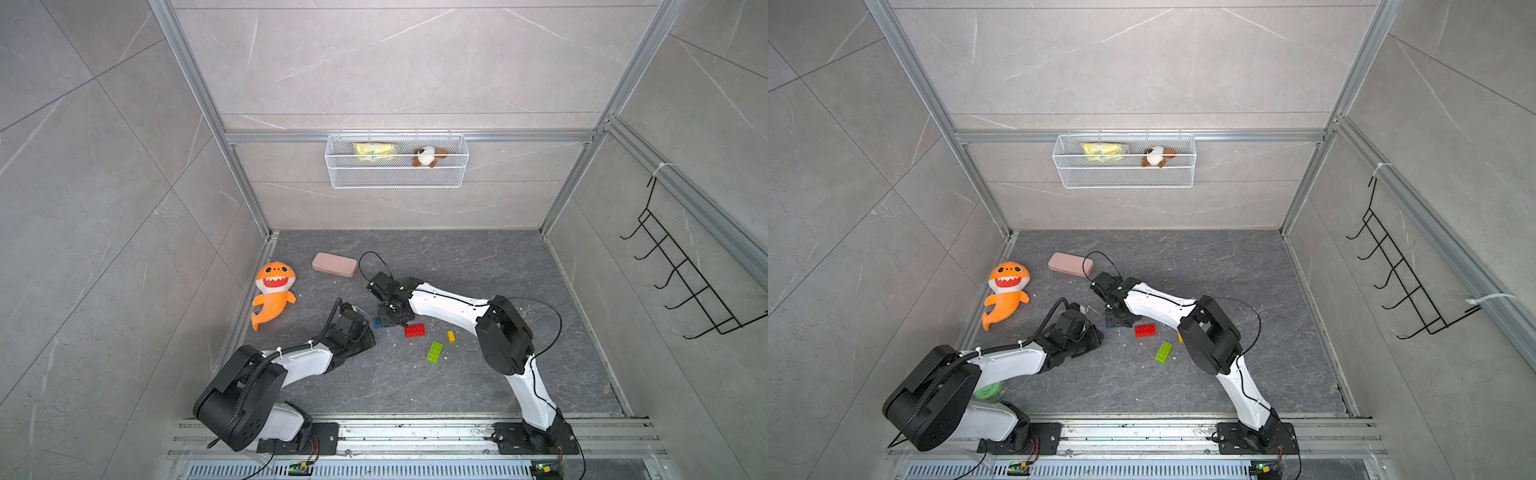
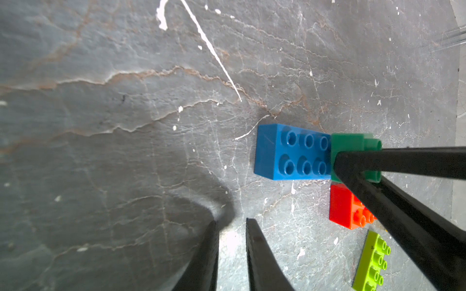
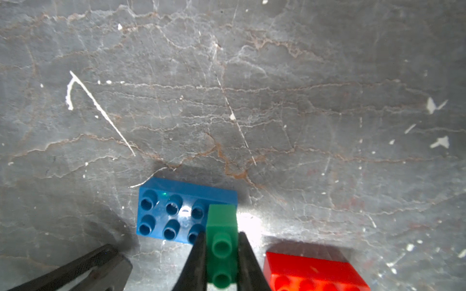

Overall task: Assemble the number 5 with lego
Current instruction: Assemble the lego brick with the lego brick.

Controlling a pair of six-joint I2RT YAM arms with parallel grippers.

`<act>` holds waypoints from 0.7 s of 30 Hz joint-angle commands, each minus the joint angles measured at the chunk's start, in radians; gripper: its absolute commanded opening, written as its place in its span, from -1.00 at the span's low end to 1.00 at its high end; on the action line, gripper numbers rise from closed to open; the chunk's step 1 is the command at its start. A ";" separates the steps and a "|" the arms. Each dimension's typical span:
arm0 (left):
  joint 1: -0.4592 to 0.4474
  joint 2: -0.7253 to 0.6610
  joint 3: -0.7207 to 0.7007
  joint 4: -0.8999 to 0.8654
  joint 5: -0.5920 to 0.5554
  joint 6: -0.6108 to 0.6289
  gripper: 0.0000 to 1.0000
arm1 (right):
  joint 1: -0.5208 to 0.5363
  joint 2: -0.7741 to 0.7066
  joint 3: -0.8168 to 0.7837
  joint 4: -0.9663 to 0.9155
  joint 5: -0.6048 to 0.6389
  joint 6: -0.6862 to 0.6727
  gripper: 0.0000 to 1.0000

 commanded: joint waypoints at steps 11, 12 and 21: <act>-0.002 0.002 -0.007 -0.077 -0.020 -0.003 -0.50 | 0.016 0.096 0.022 -0.046 0.002 0.024 -0.74; -0.002 0.004 -0.006 -0.079 -0.020 -0.003 -0.50 | 0.015 0.099 0.019 -0.045 0.003 0.024 -0.75; -0.003 -0.004 -0.013 -0.083 -0.020 -0.005 -0.50 | 0.016 0.081 0.052 -0.064 0.005 0.016 -0.63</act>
